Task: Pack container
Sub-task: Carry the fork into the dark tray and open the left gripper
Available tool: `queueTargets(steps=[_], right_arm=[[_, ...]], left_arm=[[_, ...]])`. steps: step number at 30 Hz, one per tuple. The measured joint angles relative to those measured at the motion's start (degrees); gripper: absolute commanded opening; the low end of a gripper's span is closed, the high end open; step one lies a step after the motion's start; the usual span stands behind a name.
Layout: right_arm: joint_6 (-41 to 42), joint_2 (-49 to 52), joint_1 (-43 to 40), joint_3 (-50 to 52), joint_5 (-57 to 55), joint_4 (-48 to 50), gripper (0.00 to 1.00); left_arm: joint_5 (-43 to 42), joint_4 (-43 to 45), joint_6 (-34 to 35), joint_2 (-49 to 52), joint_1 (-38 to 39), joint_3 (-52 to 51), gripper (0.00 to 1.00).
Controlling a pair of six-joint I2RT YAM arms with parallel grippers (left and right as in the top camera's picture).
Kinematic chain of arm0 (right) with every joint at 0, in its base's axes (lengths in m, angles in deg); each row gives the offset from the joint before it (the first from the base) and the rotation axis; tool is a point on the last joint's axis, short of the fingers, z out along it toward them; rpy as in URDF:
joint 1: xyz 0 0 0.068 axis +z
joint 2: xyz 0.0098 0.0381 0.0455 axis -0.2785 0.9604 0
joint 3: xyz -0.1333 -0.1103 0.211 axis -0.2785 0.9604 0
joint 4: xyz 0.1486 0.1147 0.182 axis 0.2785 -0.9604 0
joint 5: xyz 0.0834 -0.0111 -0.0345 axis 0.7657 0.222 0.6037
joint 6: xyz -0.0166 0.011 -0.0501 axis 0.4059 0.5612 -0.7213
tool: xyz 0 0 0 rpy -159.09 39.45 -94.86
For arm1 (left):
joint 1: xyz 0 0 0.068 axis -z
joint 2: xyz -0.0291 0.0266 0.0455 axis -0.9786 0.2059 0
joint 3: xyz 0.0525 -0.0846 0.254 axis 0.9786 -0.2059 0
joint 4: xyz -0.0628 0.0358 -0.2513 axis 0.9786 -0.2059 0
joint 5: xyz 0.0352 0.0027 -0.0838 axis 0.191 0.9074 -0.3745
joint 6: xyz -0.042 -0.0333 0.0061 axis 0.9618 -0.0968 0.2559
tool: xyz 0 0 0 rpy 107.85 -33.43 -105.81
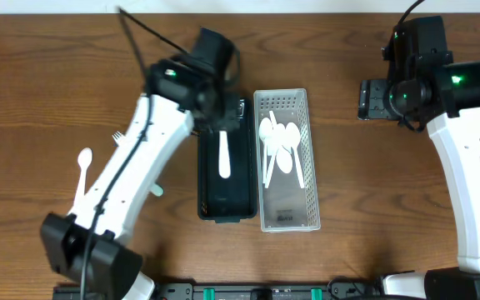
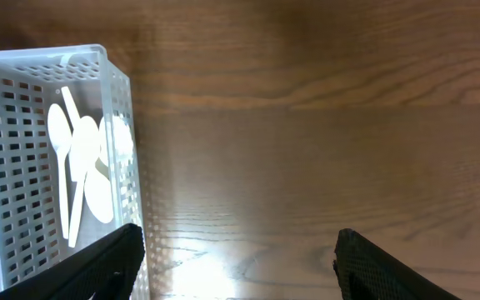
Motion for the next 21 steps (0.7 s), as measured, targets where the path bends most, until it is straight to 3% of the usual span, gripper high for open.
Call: queueTargets(steps=[9, 10, 12, 13, 16, 21], right_arm=[[0.0, 0.0, 0.0, 0.0, 0.0, 0.0, 0.77], [0.0, 0.0, 0.0, 0.0, 0.0, 0.0, 0.77], [0.0, 0.0, 0.0, 0.0, 0.0, 0.0, 0.77], [0.0, 0.0, 0.0, 0.0, 0.0, 0.0, 0.77], [0.0, 0.0, 0.0, 0.0, 0.0, 0.0, 0.77], [-0.2, 0.0, 0.0, 0.0, 0.0, -0.2, 0.77]], left_arm=[[1.3, 4.3, 0.0, 8.0, 1.3, -6.6, 0.10], [1.3, 4.3, 0.0, 9.0, 1.3, -6.9, 0.16], [1.4, 4.5, -0.1, 10.4, 1.3, -7.0, 0.54], [1.5, 4.6, -0.1, 10.8, 1.3, -7.1, 0.61], [1.5, 5.1, -0.2, 10.8, 1.3, -7.2, 0.67], [1.5, 4.2, -0.1, 10.2, 0.8, -6.8, 0.68]])
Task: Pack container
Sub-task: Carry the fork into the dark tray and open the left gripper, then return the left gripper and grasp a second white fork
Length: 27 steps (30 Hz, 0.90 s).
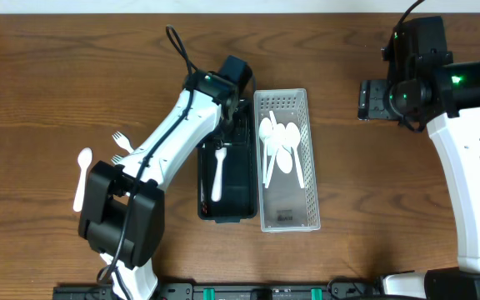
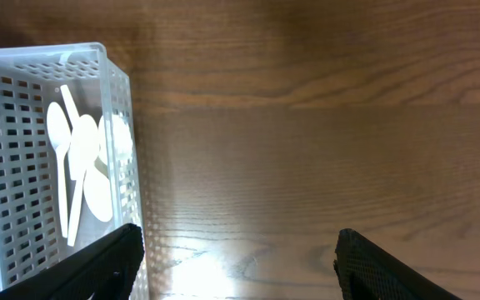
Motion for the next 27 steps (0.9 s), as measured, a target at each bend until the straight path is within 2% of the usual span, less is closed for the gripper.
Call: queueTargets(steps=[4, 8, 14, 20, 27], right_arm=[[-0.2, 0.0, 0.0, 0.0, 0.0, 0.0, 0.77], [-0.2, 0.0, 0.0, 0.0, 0.0, 0.0, 0.77], [-0.2, 0.0, 0.0, 0.0, 0.0, 0.0, 0.77], [-0.2, 0.0, 0.0, 0.0, 0.0, 0.0, 0.77], [-0.2, 0.0, 0.0, 0.0, 0.0, 0.0, 0.78]], left_arm=[[1.3, -0.6, 0.0, -3.8, -2.1, 1.9, 0.69], [5.8, -0.5, 0.0, -12.1, -6.4, 3.4, 0.78], [11.8, -0.5, 0.6, -21.2, -17.6, 5.2, 0.86], [12.3, 0.7, 1.9, -15.0, -29.0, 5.3, 0.87], [8.4, 2.5, 2.1, -2.7, -36.2, 5.2, 0.87]])
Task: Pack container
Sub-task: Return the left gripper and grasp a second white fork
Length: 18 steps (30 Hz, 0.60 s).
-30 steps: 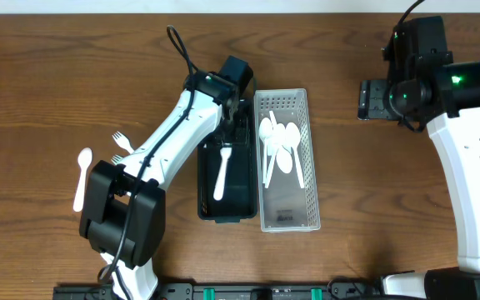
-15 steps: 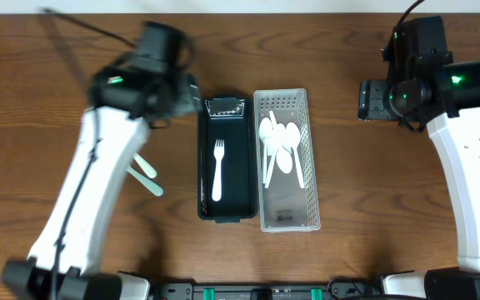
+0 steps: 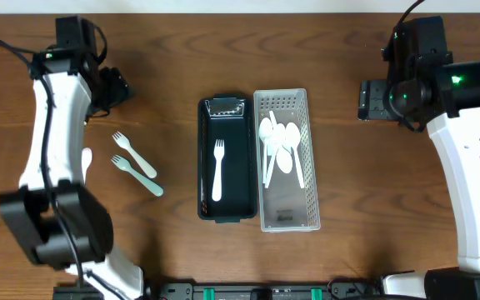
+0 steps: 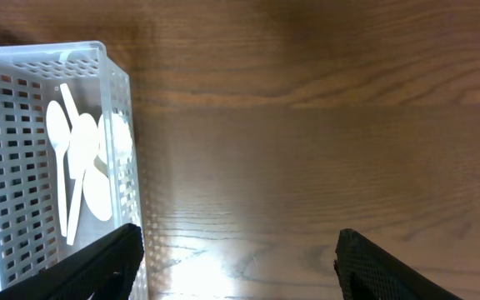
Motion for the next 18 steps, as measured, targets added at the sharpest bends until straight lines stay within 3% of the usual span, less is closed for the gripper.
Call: queueTargets(steps=[10, 18], right_arm=[[0.0, 0.0, 0.0, 0.0, 0.0, 0.3, 0.78], [0.0, 0.0, 0.0, 0.0, 0.0, 0.6, 0.79]], left_arm=[[-7.6, 0.2, 0.0, 13.2, -5.6, -0.1, 0.88], [-9.4, 0.2, 0.0, 16.1, -5.6, -0.1, 0.88]])
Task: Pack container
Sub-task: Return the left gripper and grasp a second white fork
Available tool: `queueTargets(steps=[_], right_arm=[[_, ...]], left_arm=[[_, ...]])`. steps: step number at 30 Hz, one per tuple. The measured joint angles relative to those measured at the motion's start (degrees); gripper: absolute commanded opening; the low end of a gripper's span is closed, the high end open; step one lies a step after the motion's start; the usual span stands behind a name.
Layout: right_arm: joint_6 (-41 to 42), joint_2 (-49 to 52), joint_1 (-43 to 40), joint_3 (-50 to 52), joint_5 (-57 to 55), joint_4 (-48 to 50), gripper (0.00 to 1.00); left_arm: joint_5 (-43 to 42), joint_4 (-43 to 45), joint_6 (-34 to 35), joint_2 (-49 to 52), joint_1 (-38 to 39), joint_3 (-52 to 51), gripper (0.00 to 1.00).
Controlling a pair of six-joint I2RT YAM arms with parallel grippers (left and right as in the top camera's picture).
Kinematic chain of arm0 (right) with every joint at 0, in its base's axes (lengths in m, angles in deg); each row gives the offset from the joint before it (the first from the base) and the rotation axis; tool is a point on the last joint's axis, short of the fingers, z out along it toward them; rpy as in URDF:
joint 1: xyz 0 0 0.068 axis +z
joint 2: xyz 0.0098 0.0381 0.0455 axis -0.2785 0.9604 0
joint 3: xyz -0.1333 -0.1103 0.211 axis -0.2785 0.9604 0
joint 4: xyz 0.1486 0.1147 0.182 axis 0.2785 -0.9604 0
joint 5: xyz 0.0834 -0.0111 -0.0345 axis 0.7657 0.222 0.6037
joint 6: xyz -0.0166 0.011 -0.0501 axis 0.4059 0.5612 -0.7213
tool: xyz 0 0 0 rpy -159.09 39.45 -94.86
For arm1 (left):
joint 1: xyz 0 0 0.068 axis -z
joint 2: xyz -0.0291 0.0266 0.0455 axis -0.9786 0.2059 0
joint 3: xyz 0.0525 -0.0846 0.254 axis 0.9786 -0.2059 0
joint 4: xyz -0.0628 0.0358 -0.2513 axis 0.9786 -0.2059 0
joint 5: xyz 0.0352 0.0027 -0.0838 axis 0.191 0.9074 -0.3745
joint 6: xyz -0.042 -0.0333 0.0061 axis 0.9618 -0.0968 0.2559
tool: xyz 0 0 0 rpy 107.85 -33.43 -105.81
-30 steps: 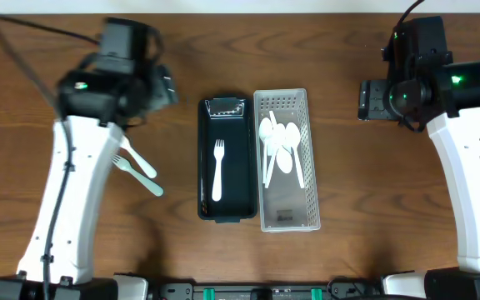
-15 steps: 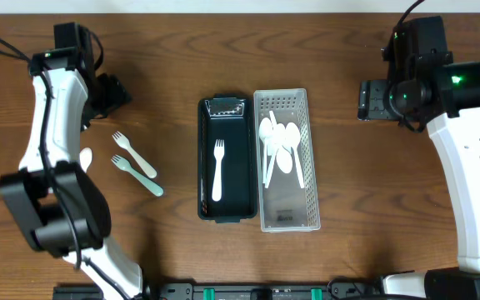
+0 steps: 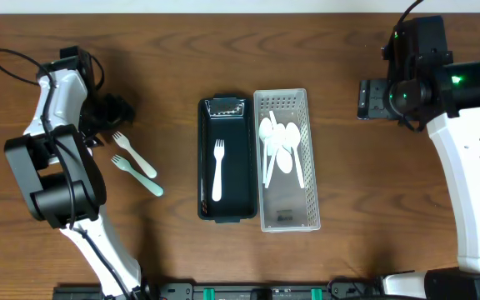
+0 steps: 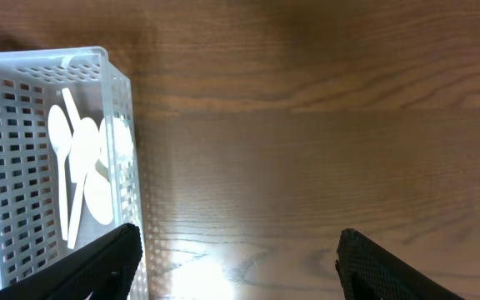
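Observation:
In the overhead view, a black container (image 3: 225,158) at mid-table holds one white fork (image 3: 217,171). Right beside it stands a white perforated basket (image 3: 288,212) holding several white spoons (image 3: 280,150). Two pale green forks (image 3: 133,153) lie on the table to the left. My left gripper (image 3: 109,117) is just behind them, its jaws seemingly open with nothing in them. Over bare wood to the right of the basket (image 4: 23,167), my right gripper (image 4: 240,267) hangs open and empty.
The left arm (image 3: 52,158) folds over the table's left side. The right arm (image 3: 465,167) runs along the right side. A black rail (image 3: 240,292) lines the front edge.
My left gripper has moved from the far left back of the table toward the front, to just behind the two green forks. The right gripper and both containers have not moved.
My left gripper was over the black container with a white fork under it. Then the fork lay in the container with the gripper at its far end. Later the arm was at the far left, and now the gripper is by the green forks.

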Motion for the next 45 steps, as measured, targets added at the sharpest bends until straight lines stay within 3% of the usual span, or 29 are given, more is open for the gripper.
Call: queueTargets(steps=[35, 45], right_arm=[[0.0, 0.0, 0.0, 0.0, 0.0, -0.2, 0.79], [0.0, 0.0, 0.0, 0.0, 0.0, -0.4, 0.79]], left_arm=[[-2.1, 4.8, 0.0, 1.6, 0.0, -5.0, 0.88], [-1.1, 5.4, 0.9, 1.5, 0.0, -5.2, 0.61]])
